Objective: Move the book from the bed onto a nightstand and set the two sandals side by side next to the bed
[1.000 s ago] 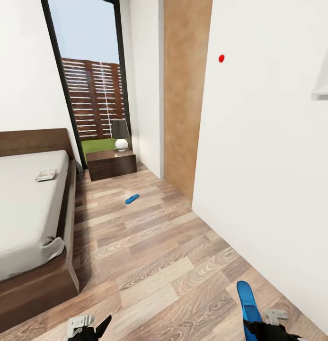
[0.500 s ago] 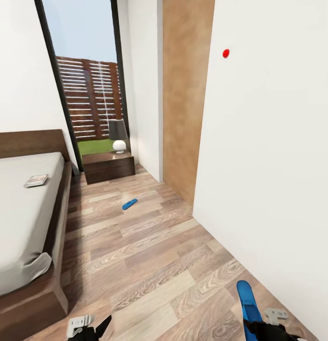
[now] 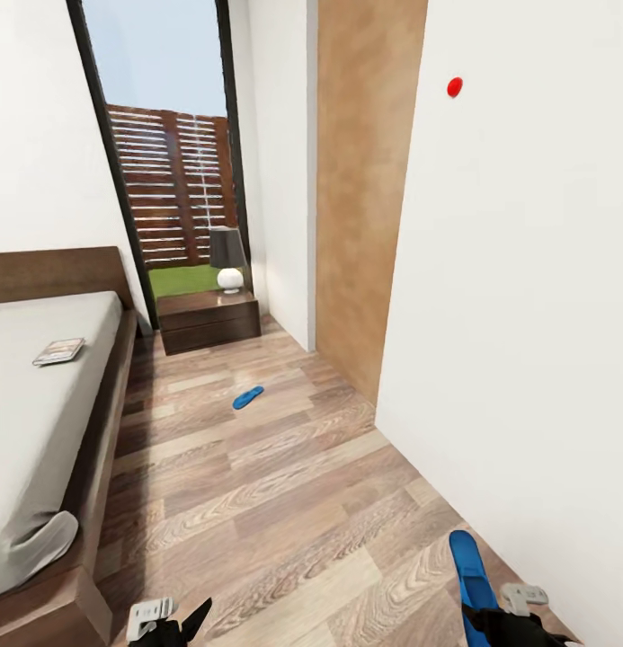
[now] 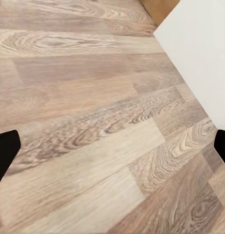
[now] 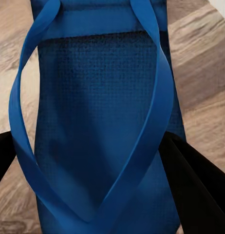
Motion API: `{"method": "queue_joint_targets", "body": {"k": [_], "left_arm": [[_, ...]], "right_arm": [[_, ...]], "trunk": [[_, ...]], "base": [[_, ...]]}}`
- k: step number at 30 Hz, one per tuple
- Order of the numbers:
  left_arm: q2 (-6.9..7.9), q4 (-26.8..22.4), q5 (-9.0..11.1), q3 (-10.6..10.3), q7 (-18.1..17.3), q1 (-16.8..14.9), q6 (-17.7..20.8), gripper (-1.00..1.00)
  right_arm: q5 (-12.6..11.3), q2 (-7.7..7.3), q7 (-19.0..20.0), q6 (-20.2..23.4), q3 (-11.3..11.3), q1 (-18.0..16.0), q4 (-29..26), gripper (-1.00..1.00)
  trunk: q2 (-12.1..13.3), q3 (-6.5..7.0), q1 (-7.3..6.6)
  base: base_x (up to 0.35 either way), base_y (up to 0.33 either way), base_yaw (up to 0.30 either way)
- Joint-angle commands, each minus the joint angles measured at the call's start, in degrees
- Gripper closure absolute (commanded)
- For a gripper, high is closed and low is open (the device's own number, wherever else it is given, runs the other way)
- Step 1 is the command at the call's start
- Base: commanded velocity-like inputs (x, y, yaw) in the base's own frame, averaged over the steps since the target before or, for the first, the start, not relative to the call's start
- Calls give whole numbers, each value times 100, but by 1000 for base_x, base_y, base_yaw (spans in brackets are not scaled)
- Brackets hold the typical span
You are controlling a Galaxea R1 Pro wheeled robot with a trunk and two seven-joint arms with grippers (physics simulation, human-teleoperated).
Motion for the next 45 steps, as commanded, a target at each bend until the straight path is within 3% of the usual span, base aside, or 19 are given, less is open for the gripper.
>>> {"method": "queue_joint_targets", "body": {"k": [1,24,45], "left_arm": [[0,4,42,6,-29,-4,28,-100],[0,4,42,7,-29,-4,28,-100],[0,4,42,7,-29,-4,28,-100]], "right_arm": [[-1,2,35,37,-42,-1,-10,100],[-4,1,36,36,-42,-1,-10,100],[0,1,35,36,-42,-1,-10,100]], "trunk": [[-2,-9,2],[-2,-71,2],[-2,-76,2]], "base": [[316,0,226],[316,15,128],[315,0,8]]}}
